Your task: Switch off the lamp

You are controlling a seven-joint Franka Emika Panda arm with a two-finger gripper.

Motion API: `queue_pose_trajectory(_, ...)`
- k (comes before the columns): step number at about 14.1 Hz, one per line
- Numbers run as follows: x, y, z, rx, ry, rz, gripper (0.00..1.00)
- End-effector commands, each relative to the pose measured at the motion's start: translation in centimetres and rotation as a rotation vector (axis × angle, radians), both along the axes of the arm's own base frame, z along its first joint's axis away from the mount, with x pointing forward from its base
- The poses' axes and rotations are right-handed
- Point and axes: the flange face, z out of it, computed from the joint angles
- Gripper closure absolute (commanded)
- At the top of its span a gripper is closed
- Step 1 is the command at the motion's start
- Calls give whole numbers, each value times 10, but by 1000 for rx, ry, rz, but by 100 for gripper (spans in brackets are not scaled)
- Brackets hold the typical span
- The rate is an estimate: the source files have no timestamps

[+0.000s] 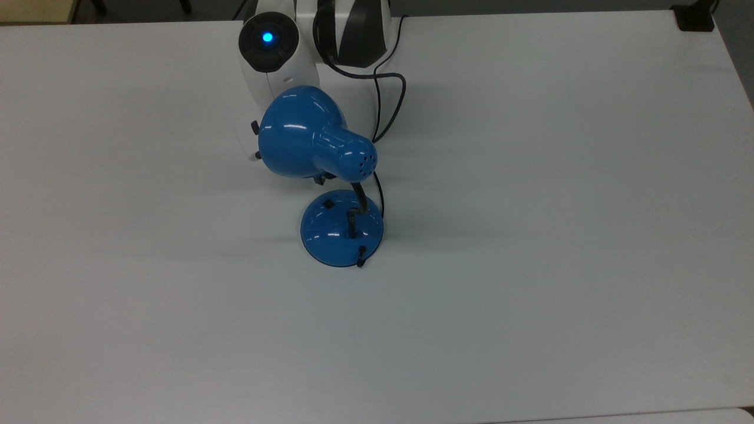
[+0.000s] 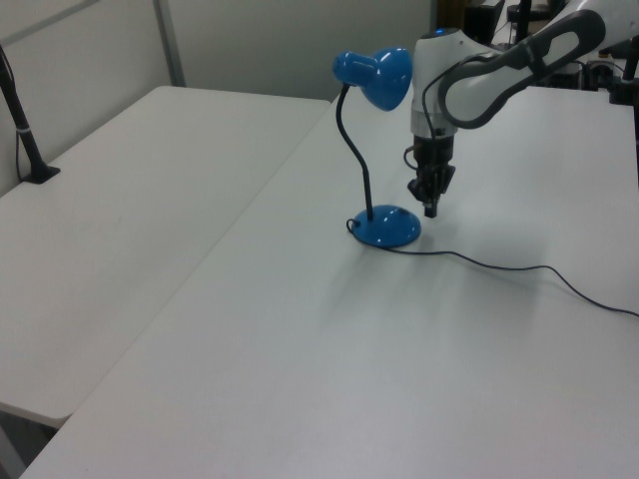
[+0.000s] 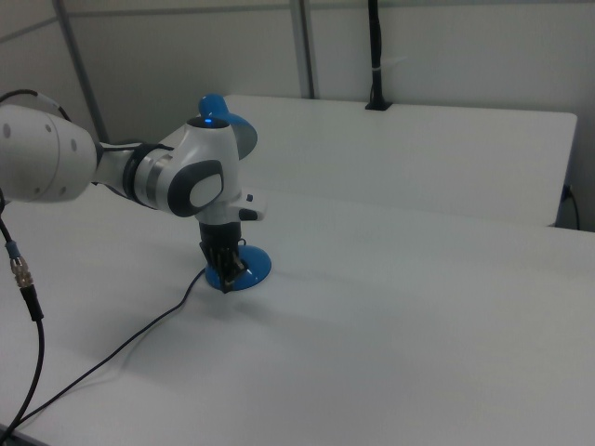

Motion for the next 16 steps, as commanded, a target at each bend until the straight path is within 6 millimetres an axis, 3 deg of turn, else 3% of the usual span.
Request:
queue_pose_trajectory(1,-32,-16,50,-3,86,162,97)
queue_pose_trajectory(2,-37,-20,62,0,103,205,89)
queue_pose_trajectory(3,-44,-24,80,11,135,270,69)
queue_pose_trajectory(5,-57,-41,123,19,119,352,0)
queue_pose_trajectory(10,-55,-47,213,-36,-23,343,0)
queue_pose_trajectory(13,-55,-47,240,-60,-67,335,0)
queue_pose_trajectory(16,-54,-59,265,-78,-125,346,0)
